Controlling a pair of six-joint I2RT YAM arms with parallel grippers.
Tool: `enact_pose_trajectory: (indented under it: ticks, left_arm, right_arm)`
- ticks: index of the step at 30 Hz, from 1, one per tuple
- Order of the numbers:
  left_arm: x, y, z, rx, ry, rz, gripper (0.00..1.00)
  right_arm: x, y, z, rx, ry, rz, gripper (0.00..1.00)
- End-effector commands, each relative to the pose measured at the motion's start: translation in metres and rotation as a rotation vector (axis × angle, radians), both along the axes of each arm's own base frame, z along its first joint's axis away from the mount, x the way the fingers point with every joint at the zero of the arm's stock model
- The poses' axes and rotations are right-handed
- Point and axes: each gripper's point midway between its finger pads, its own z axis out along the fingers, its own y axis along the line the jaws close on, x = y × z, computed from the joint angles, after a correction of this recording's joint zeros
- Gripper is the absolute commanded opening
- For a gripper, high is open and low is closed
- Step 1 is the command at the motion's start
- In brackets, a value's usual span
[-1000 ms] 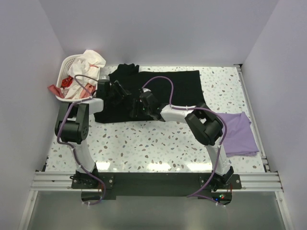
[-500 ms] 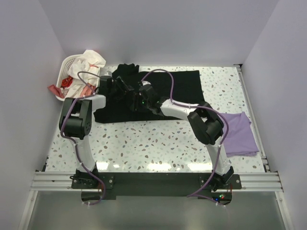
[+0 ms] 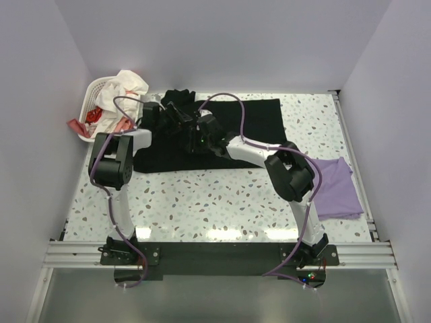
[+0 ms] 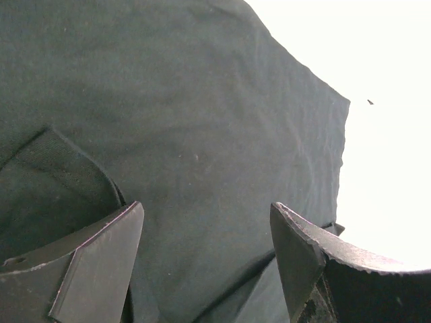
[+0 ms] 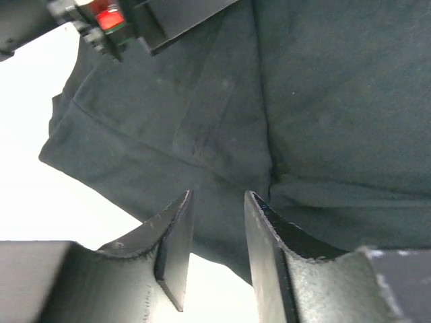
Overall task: Fold and stack the t-shirts
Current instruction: Fold the tshirt
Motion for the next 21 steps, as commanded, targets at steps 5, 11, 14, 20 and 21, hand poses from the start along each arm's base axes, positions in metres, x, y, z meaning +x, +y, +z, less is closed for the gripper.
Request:
enact_pose_trajectory:
  ticks: [5,11,14,20,21]
  left_arm:
    - [0.018,-0.013,0.02,-0.039,-0.077,-0.027,0.81]
    - [0.027,-0.012,0.029,-0.02,-0.102,-0.028,0.81]
    - [0.029,-0.01,0.034,-0.016,-0.11,-0.035,0.82]
    - [0.034,0.011,0.057,0.021,-0.138,-0.017,0.82]
    - [0.033,0.016,0.058,0.026,-0.13,-0.012,0.82]
  right_arm:
    - [-0.019,0.013,0.017,0.018,-0.06,0.099,0.35]
    - [-0.033,0.033,0.014,0.02,-0.068,0.194,0.33]
    - [-0.03,0.034,0.013,0.016,-0.074,0.184,0.34]
    - [-0.016,0.041,0.014,0.003,-0.081,0.2,0.34]
    - [-0.012,0.042,0.012,-0.001,-0.081,0.197,0.34]
